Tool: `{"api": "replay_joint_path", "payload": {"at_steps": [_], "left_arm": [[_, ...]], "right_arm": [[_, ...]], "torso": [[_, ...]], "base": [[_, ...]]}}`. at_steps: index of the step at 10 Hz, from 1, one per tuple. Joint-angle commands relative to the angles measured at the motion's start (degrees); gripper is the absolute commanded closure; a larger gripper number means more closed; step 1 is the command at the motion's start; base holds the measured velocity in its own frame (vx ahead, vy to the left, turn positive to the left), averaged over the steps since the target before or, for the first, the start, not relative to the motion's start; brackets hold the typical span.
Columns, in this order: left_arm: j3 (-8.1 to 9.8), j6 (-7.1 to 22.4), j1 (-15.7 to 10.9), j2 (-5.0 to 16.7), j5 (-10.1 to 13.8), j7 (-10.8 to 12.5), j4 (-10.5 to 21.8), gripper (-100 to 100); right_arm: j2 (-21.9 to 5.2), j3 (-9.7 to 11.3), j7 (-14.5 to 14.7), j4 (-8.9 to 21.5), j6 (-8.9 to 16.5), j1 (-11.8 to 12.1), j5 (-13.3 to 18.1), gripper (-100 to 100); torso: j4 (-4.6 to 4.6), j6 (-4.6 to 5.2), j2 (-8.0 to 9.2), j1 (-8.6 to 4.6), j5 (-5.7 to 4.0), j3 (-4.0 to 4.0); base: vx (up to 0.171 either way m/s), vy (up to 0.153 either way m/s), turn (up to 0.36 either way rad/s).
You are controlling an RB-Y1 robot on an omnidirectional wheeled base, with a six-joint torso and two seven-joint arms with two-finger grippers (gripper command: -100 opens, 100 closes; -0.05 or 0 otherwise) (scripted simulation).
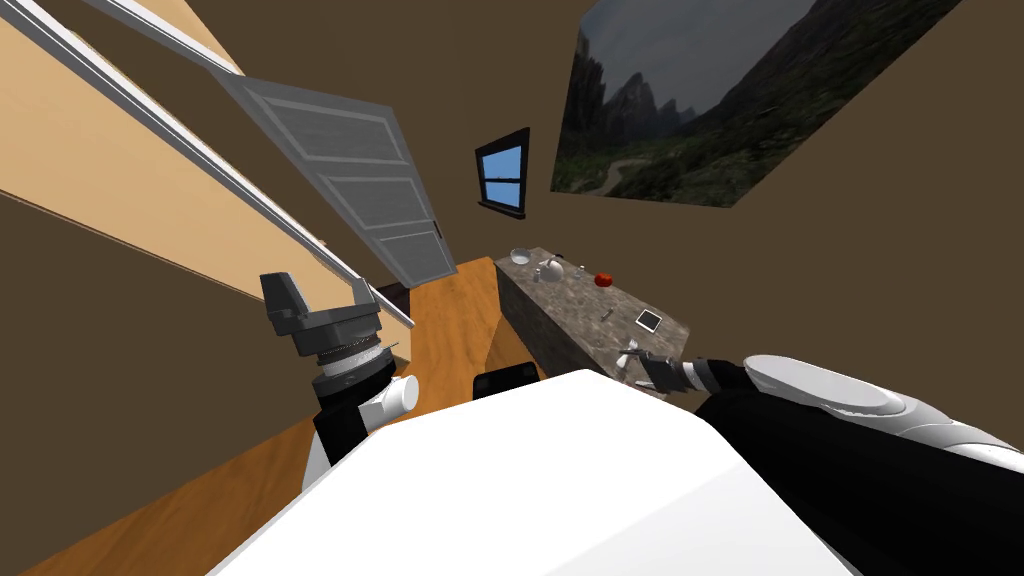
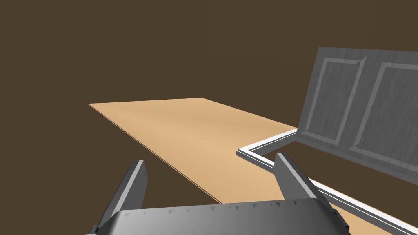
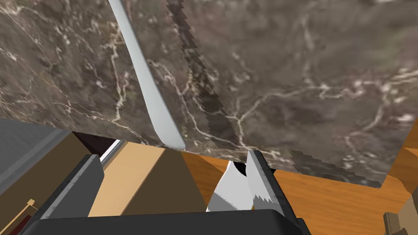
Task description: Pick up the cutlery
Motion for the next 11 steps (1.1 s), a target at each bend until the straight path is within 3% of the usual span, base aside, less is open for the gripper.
{"api": "replay_joint_path", "payload": {"at_steps": [1,4,6,7,8,11], "left_arm": [[0.00,0.00,0.00,0.00,0.00,0.00,0.00,0],[0.00,0.00,0.00,0.00,0.00,0.00,0.00,0],[0.00,0.00,0.00,0.00,0.00,0.00,0.00,0],[0.00,0.00,0.00,0.00,0.00,0.00,0.00,0],[0.00,0.00,-0.01,0.00,0.00,0.00,0.00,0],[0.00,0.00,0.00,0.00,0.00,0.00,0.00,0]], "right_arm": [[-0.52,-0.99,2.64,1.48,-0.29,1.23,1.84,-100],[-1.15,-2.11,6.50,4.22,-0.23,2.74,5.15,-100],[-0.73,-2.69,6.95,4.20,-0.57,3.38,4.99,-100],[-0.77,-2.66,7.20,4.38,-0.60,3.32,5.07,0],[0.15,-0.92,7.95,4.42,0.32,2.42,5.82,-100],[1.53,1.69,9.10,4.51,1.69,1.08,6.97,-100]], "torso": [[0.00,0.00,0.00,0.00,0.00,0.00],[-0.02,0.00,-0.08,0.00,0.00,-0.05],[-0.02,0.00,-0.08,-0.03,-0.01,-0.05],[0.02,0.01,0.11,0.02,0.00,0.05],[0.06,0.02,0.26,0.07,0.01,0.14],[0.04,0.02,0.18,0.04,0.00,0.10]], "base": [[0.112,-0.036,0.039],[0.120,-0.023,0.035],[0.078,-0.020,0.009],[0.009,-0.003,0.002],[0.036,-0.007,-0.026],[0.057,-0.010,-0.024]]}}
